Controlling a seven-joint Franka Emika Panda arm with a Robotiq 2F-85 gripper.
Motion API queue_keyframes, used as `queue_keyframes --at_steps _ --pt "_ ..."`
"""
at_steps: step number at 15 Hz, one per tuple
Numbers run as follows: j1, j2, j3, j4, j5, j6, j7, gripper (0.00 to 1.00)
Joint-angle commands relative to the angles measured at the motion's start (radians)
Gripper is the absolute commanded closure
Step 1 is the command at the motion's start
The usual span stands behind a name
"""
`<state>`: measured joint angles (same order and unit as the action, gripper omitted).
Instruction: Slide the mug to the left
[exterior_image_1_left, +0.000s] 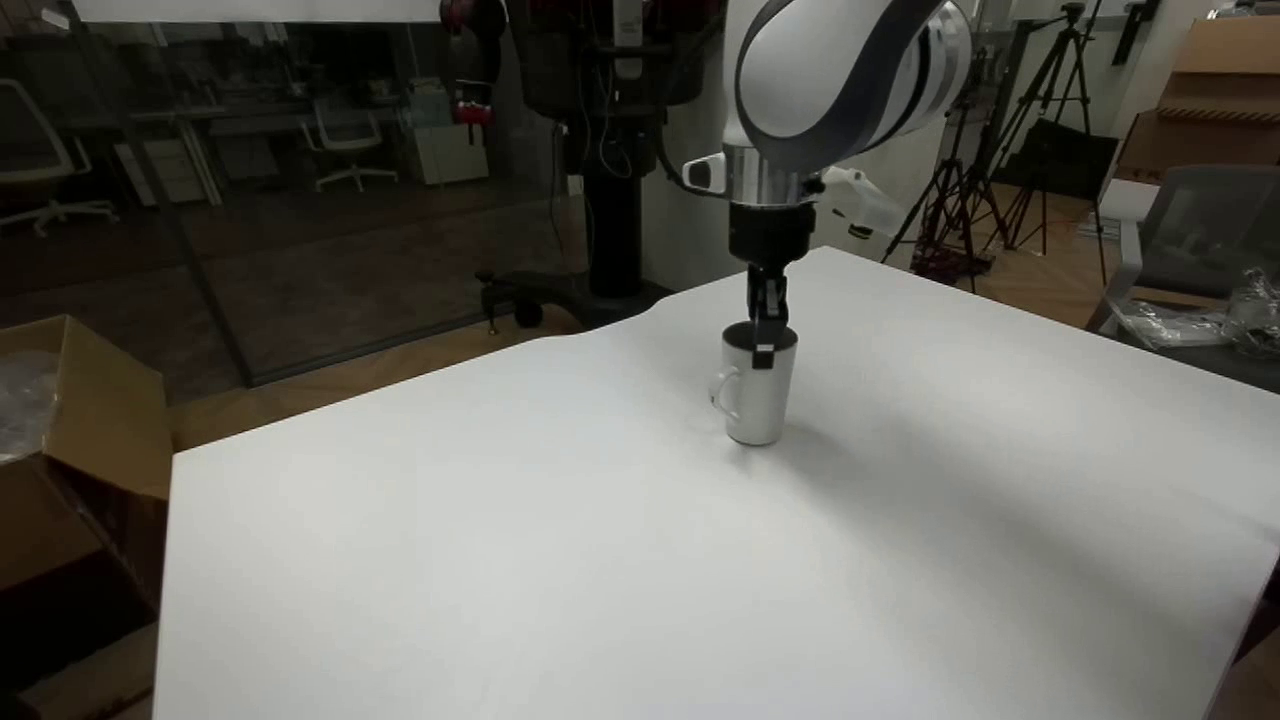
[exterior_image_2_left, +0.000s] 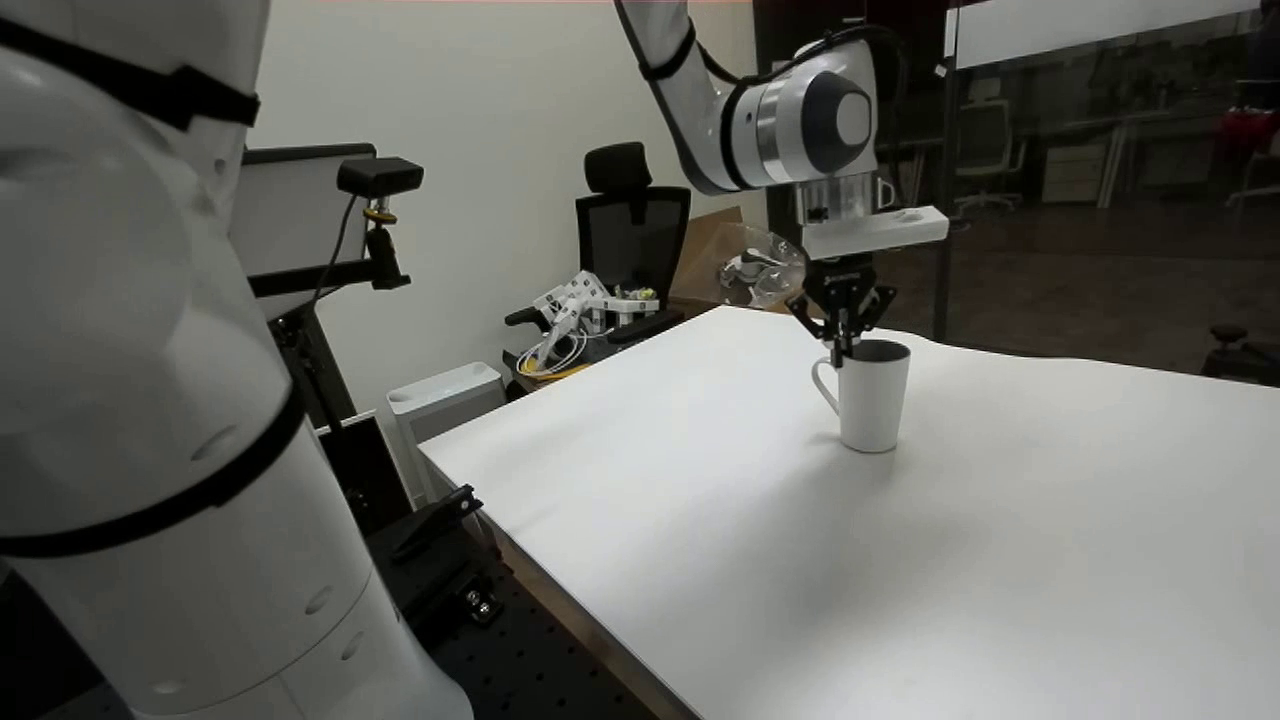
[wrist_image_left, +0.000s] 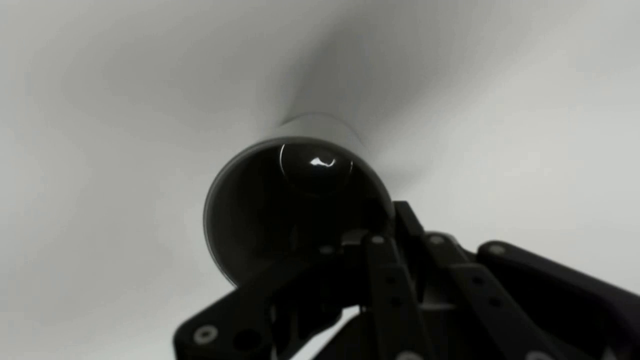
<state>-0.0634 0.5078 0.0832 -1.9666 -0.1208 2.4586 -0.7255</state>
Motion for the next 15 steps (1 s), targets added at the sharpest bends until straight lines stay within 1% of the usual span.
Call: queue_keyframes --at_steps 1,4,8,9,10,11,15 --pt "0.039 0.024 0.006 0.067 -0.039 -0.040 0.023 0.98" --pt "0.055 0.042 0.008 0.095 -0.045 -0.054 0.023 0.98" --pt "0.057 0.047 0.007 0.113 -0.039 -0.066 0.025 0.98" --pt "0.057 0.046 0.007 0.115 -0.039 -0.068 0.027 0.67" --pt "0.057 0.044 0.006 0.115 -0.039 -0.068 0.029 0.66" --pt "0.058 0.039 0.005 0.112 -0.040 -0.066 0.033 0.61" --pt "0.066 -0.012 -0.003 0.072 -0.048 -0.044 0.064 0.33"
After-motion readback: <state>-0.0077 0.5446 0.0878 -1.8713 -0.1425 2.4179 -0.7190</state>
